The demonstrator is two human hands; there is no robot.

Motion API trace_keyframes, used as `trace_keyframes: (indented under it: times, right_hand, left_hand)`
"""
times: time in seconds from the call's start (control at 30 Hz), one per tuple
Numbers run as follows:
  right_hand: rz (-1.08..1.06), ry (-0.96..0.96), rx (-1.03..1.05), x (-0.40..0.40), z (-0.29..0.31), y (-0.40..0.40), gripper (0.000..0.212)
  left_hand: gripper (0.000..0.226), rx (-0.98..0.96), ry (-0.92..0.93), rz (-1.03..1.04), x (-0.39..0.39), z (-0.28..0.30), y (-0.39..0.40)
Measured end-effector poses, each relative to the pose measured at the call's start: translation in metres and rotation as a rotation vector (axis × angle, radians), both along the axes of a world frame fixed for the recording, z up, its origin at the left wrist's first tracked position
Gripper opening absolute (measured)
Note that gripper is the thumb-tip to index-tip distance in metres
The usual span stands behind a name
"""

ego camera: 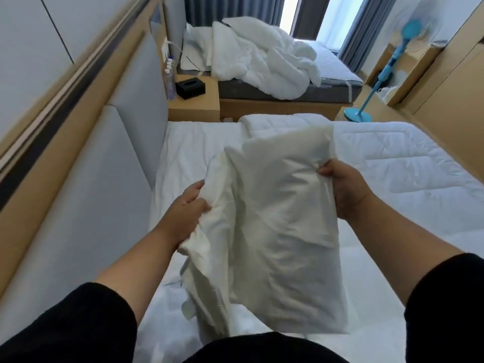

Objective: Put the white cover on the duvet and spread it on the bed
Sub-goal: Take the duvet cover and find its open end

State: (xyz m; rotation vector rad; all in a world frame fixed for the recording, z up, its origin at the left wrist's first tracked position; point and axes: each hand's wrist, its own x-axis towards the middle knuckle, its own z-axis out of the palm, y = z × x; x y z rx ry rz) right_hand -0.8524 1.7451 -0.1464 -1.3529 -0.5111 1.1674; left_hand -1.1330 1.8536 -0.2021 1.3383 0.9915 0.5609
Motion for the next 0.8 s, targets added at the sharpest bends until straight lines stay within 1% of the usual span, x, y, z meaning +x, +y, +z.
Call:
trace_keyframes:
  times: [0.07, 0.13, 0.17, 0.2, 0.23, 0.27, 0.33, 0.37, 0.4, 0.43, 0.47, 0.5, 0.57, 0.6, 0.63, 0.67, 0.73, 0.77, 0.8]
  right_hand:
    - [-0.02, -0.049, 0.082, 0.015, 0.023, -0.001, 0.055]
    - [-0.071, -0.133, 0.127, 0.027, 0.04, -0.001, 0.05]
    - [-0.1, -0.168, 0.145, 0.032, 0.048, 0.001, 0.049]
    - [-0.134, -0.208, 0.157, 0.037, 0.055, 0.003, 0.049]
    - [-0.162, -0.247, 0.172, 0.041, 0.062, 0.006, 0.047]
    - [-0.18, -0.282, 0.185, 0.042, 0.068, 0.009, 0.042]
    - [-0.19, -0.32, 0.189, 0.039, 0.078, 0.014, 0.033]
    - [-0.183, -0.334, 0.183, 0.033, 0.083, 0.016, 0.03]
    - [-0.155, -0.355, 0.173, 0.025, 0.087, 0.017, 0.027]
    - [-0.105, -0.395, 0.147, 0.016, 0.089, 0.02, 0.022]
    - [-0.042, -0.463, 0.093, 0.005, 0.089, 0.023, 0.019]
    - [0.014, -0.564, 0.051, -0.006, 0.087, 0.026, 0.021]
    - [0.189, -0.84, -0.057, -0.028, 0.075, 0.033, 0.034]
    - [0.239, -0.971, -0.106, -0.039, 0.067, 0.035, 0.036]
    - [0.261, -1.014, -0.172, -0.045, 0.056, 0.037, 0.031]
    - [0.267, -1.01, -0.216, -0.049, 0.046, 0.037, 0.026]
    - [0.243, -0.961, -0.266, -0.055, 0.028, 0.038, 0.024]
    - [0.239, -0.948, -0.28, -0.054, 0.022, 0.037, 0.025]
    - [0.232, -0.935, -0.28, -0.052, 0.019, 0.036, 0.026]
  left_hand:
    - [0.055, 0.05, -0.125, -0.044, -0.02, 0.027, 0.012]
    - [0.058, 0.083, -0.204, -0.057, -0.045, 0.04, 0.023]
    - [0.058, 0.119, -0.2, -0.048, -0.058, 0.046, 0.028]
    - [0.054, 0.167, -0.142, -0.003, -0.07, 0.05, 0.034]
    - [0.046, 0.255, -0.025, 0.051, -0.079, 0.052, 0.039]
    - [0.036, 0.361, 0.151, 0.096, -0.089, 0.05, 0.045]
    - [0.022, 0.578, 0.607, 0.098, -0.106, 0.038, 0.056]
    - [0.018, 0.641, 0.8, 0.118, -0.112, 0.029, 0.059]
    - [0.014, 0.646, 0.899, 0.16, -0.115, 0.019, 0.059]
    - [0.014, 0.618, 0.925, 0.205, -0.114, 0.014, 0.053]
    - [0.016, 0.594, 0.896, 0.237, -0.111, 0.008, 0.049]
    - [0.019, 0.589, 0.85, 0.226, -0.103, 0.007, 0.042]
    - [0.028, 0.544, 0.695, 0.071, -0.077, 0.01, 0.026]
    - [0.032, 0.503, 0.6, -0.035, -0.058, 0.015, 0.014]
    - [0.036, 0.452, 0.513, -0.146, -0.038, 0.023, -0.003]
    - [0.038, 0.412, 0.451, -0.248, -0.017, 0.029, -0.019]
    - [0.042, 0.335, 0.39, -0.376, 0.023, 0.032, -0.051]
    - [0.054, 0.275, 0.362, -0.405, 0.043, 0.032, -0.066]
    - [0.072, 0.214, 0.316, -0.403, 0.061, 0.029, -0.077]
